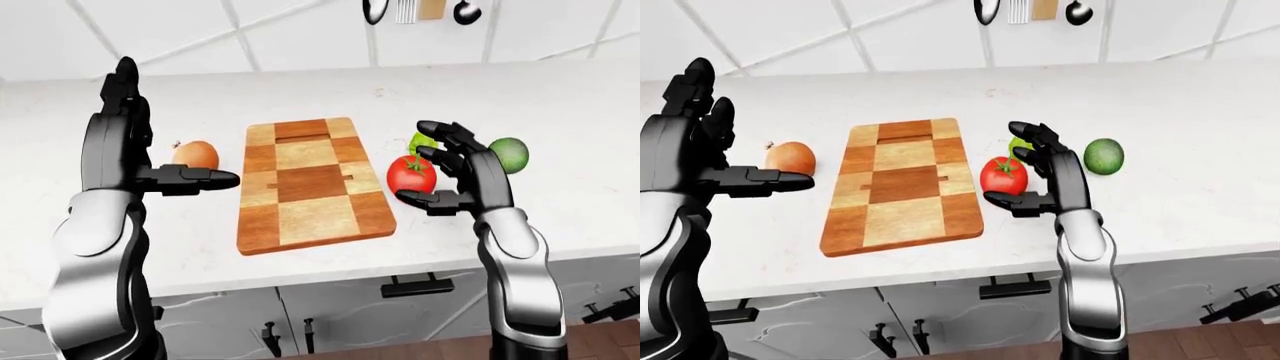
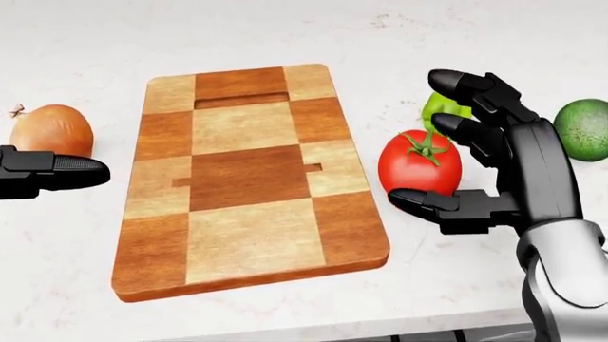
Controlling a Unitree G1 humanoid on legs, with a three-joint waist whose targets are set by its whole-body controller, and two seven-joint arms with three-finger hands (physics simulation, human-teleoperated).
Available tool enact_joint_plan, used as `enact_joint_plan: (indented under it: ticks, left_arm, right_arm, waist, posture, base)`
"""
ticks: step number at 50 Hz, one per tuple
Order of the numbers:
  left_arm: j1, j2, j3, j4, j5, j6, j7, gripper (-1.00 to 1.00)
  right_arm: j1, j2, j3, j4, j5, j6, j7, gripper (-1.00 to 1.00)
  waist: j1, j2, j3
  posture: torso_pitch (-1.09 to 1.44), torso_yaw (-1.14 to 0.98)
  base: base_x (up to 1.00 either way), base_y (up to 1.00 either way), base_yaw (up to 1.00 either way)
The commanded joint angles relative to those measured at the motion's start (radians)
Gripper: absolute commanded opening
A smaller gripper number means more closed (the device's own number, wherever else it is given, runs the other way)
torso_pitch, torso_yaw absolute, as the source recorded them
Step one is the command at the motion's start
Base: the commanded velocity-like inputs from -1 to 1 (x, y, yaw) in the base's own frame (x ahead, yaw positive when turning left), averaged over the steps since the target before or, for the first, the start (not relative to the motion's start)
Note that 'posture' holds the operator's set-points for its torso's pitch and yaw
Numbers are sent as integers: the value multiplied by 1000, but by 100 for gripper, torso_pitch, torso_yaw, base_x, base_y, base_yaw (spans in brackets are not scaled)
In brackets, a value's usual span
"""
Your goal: Place the avocado, onion, tomato and bell pepper on the cutting board.
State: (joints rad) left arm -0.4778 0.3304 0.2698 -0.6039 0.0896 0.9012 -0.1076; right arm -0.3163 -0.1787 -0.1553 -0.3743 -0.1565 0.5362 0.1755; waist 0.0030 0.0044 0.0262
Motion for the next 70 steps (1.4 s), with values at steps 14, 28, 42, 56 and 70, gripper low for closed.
enact_joint_plan:
  ticks: [14,28,42,56,70]
  left_arm:
    - [-6,10,16,-39,5,-30,4,100]
    - [-3,7,11,-37,12,-34,2,100]
    - [-12,10,11,-35,19,-30,-4,100]
    - [-13,15,13,-41,22,-23,-8,100]
    - [-4,7,11,-33,28,-37,-7,100]
  right_arm:
    - [7,4,-3,-14,-4,-71,-10,35]
    - [22,8,-3,-22,-7,-72,-3,12]
    - [16,-1,-11,-45,-18,-51,12,-15]
    - [-50,-15,-5,-164,-23,59,18,-27]
    - [-116,103,161,-213,-51,129,14,-40]
  waist:
    - [-1,1,-22]
    - [0,1,-23]
    - [0,0,-24]
    - [0,1,-22]
    - [-2,8,-21]
  posture:
    - [0,0]
    - [0,0]
    - [0,0]
    - [0,0]
    - [0,0]
  base:
    - [0,0,0]
    - [0,0,0]
    - [0,0,0]
    - [0,0,0]
    - [0,0,0]
